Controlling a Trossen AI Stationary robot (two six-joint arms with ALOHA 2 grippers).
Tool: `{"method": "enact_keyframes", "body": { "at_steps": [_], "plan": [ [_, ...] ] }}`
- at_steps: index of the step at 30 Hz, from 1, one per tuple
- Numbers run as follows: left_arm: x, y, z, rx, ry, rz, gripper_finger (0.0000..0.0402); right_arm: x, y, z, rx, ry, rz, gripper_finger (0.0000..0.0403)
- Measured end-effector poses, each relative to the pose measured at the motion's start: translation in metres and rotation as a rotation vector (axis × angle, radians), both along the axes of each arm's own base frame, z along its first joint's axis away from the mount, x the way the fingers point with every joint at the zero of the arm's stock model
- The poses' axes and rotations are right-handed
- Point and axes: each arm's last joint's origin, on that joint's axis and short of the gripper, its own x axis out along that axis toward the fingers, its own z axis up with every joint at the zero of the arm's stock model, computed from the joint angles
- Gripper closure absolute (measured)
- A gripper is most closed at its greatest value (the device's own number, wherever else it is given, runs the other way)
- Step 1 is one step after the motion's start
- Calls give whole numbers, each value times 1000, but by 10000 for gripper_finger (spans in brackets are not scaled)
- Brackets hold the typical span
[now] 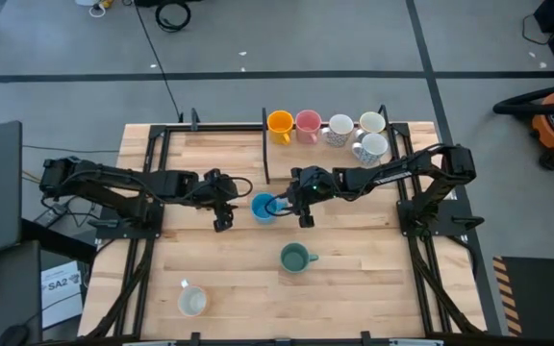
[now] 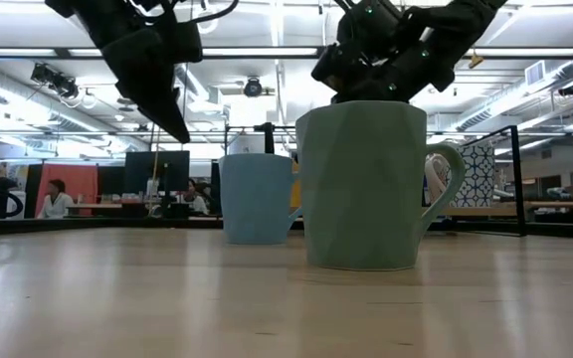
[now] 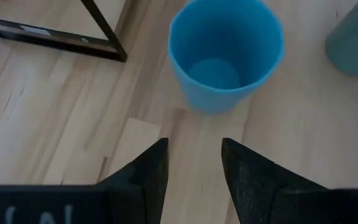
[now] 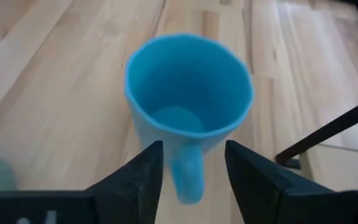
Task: Place coffee mugs
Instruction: Put the blue mug on the shelf
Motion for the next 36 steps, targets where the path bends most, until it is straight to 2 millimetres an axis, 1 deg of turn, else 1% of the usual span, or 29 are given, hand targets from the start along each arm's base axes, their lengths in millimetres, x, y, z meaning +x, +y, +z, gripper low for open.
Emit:
{"method": "enact_keyframes", "body": {
  "at_steps": [3,7,12,16,20,24,29,32,36],
  "plan": [
    [0,0,0,0,-6,1,246,-1,-3,0,15,0,9,213],
    [1,0,1,1,-9,-1,246,0,-5,-4,32,17,20,207],
    [1,0,1,1,-16,-1,246,3,-7,-21,40,78,15,208],
    [2,0,1,0,-21,-1,246,6,-7,-31,42,90,17,208],
    [2,0,1,0,-22,-1,246,6,-8,-30,41,78,17,208],
    [2,0,1,0,-23,-1,246,8,-8,-25,36,37,18,208],
    [2,0,2,-1,-25,0,246,8,-8,-25,36,38,18,211],
    [2,0,2,-1,-26,0,246,8,-8,-25,36,39,18,218],
    [2,0,2,-2,-30,1,246,8,-8,-25,37,39,18,241]
  ]
}}
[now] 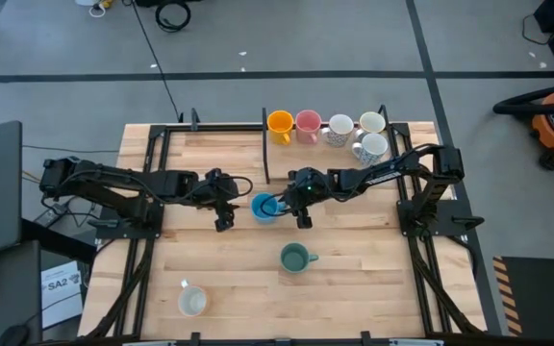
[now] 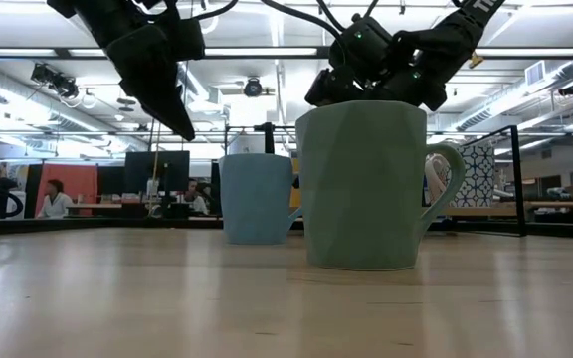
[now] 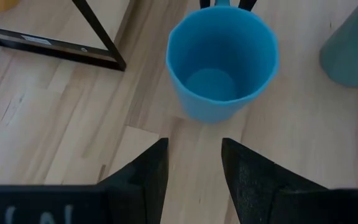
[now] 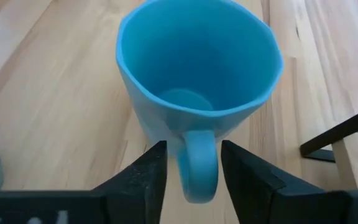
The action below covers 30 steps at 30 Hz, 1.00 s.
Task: Place coffee mugs
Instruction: Put the blue mug on the shelf
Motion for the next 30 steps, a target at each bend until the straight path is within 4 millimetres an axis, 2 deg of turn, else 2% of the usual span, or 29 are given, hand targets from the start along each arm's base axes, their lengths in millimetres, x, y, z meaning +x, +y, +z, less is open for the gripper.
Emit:
{"method": "enact_keyframes", "body": {
  "at_steps": [14,23,30],
  "plan": [
    [0,0,0,0,0,0,246,0,0,0,3,1,-3,338],
    [0,0,0,0,0,1,246,-2,0,1,27,15,-21,341],
    [0,0,0,-5,-1,6,246,-12,1,19,33,27,-49,341]
  ]
}}
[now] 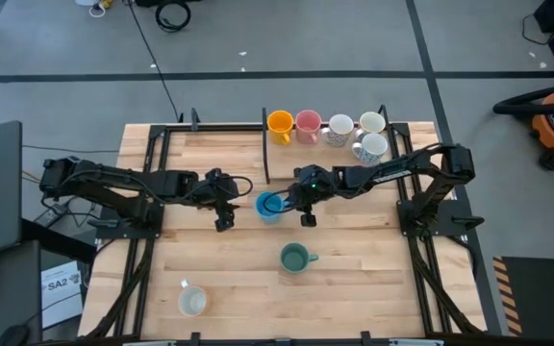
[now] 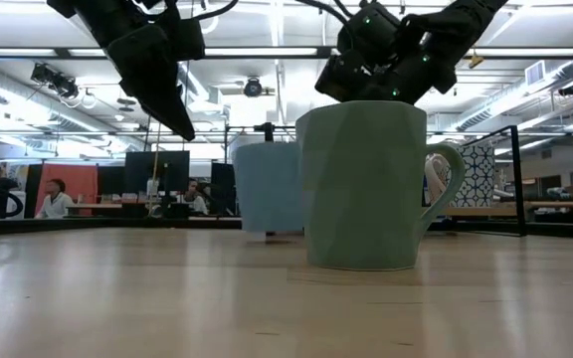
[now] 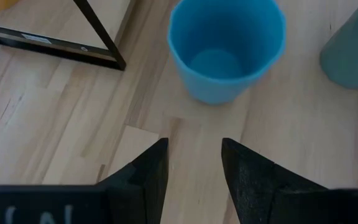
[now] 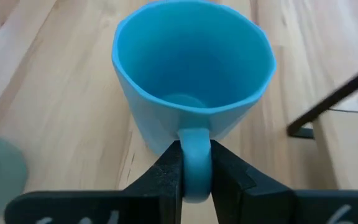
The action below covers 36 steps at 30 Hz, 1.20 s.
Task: Place coffee mugs
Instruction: Put the blue mug on the shelf
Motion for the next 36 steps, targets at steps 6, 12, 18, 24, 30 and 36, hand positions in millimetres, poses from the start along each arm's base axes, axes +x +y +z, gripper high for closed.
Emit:
{"method": "enact_keyframes", "body": {
  "at_steps": [6,12,18,24,30,36],
  "plan": [
    [0,0,0,0,0,0,246,-11,1,16,14,11,-39,341],
    [0,0,0,1,0,-1,246,-27,2,34,51,31,-84,341],
    [1,0,0,0,-8,0,246,-47,0,56,4,43,-217,341],
    [1,0,1,1,-12,-1,246,-55,-4,67,-58,0,-404,341],
    [2,0,1,1,-19,-1,246,-49,-9,55,-67,6,-612,341],
    [2,0,2,1,-31,-2,246,-31,-13,40,-112,-44,-687,341]
  ]
}}
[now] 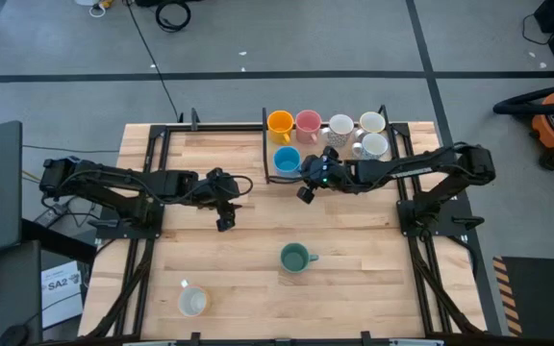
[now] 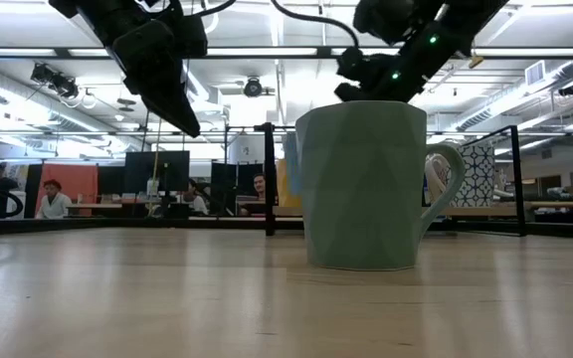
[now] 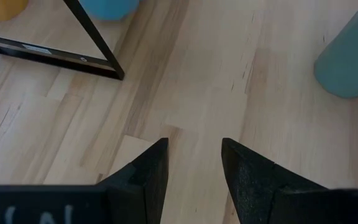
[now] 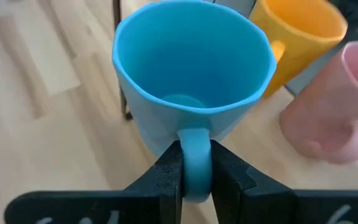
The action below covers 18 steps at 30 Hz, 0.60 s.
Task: Place coffee mugs
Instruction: Put the blue mug on the shelf
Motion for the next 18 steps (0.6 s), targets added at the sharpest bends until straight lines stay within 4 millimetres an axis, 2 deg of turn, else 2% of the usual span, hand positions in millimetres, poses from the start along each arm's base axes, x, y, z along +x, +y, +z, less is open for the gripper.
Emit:
{"method": "enact_keyframes", "body": {
  "at_steps": [7,18],
  "plan": [
    [0,0,0,-1,-3,1,246,16,-9,-15,-65,-39,-50,341],
    [1,0,1,0,-16,0,246,22,-24,-26,-24,-66,-82,339]
  ]
}}
